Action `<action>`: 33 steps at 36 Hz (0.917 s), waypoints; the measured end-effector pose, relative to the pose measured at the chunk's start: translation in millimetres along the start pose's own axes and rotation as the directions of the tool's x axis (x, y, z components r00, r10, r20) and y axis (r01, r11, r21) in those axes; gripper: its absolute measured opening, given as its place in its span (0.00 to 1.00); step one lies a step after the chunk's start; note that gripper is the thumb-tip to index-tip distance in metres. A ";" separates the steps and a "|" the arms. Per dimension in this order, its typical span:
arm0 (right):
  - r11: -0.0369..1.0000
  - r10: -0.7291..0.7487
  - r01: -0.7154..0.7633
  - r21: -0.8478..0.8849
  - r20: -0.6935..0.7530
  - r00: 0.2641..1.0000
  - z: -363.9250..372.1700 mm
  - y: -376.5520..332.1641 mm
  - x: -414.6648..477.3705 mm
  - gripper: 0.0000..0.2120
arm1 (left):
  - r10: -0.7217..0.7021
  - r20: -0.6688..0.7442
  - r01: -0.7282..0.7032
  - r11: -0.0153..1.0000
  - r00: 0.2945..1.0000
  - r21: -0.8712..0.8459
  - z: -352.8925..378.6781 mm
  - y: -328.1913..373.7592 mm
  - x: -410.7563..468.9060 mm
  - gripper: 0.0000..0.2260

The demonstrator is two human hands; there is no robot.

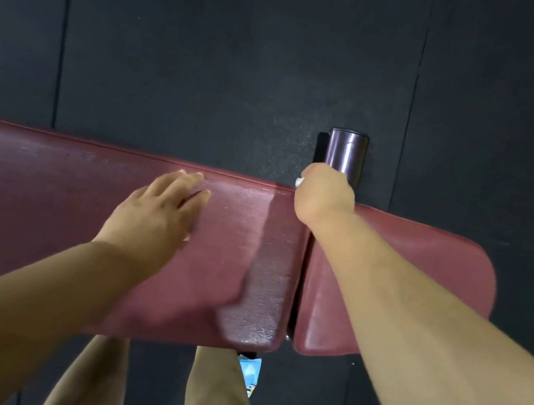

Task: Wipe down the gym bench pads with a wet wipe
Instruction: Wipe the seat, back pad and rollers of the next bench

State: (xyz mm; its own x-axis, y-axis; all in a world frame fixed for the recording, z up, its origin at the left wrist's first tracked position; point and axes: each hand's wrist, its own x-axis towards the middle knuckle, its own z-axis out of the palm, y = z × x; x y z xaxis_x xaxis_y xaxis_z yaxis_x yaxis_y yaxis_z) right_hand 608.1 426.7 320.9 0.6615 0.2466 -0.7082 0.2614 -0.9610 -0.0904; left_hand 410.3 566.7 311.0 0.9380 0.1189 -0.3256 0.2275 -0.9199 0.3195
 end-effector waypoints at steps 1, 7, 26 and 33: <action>0.999 0.017 -0.017 0.039 -0.019 1.000 3.5 -10.0 -2.5 0.07 | -0.015 0.017 0.015 1.000 1.000 0.007 -3.1 -11.6 -7.3 0.37; 0.936 -0.346 0.343 0.074 0.041 0.937 19.7 -91.8 -26.3 0.20 | -0.082 0.076 0.078 0.996 0.994 0.051 -13.8 -71.1 -40.5 0.36; 0.927 -0.347 0.359 -0.112 0.110 0.931 51.7 -196.6 -22.8 0.17 | -0.120 0.148 0.133 0.987 0.982 -0.085 -35.9 -118.7 -74.1 0.28; 0.887 -0.434 0.455 -0.077 0.196 0.879 43.8 -208.1 -19.9 0.13 | -0.384 0.145 0.396 0.916 0.912 -0.064 -47.8 -190.2 -117.9 0.31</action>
State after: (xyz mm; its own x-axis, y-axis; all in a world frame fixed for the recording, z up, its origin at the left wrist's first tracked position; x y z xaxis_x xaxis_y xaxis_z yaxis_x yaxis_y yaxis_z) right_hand 509.7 616.3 323.1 0.3302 0.6092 -0.7210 0.5869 -0.7308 -0.3486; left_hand 268.9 745.6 331.2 0.7300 0.4080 -0.5484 0.5968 -0.7716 0.2204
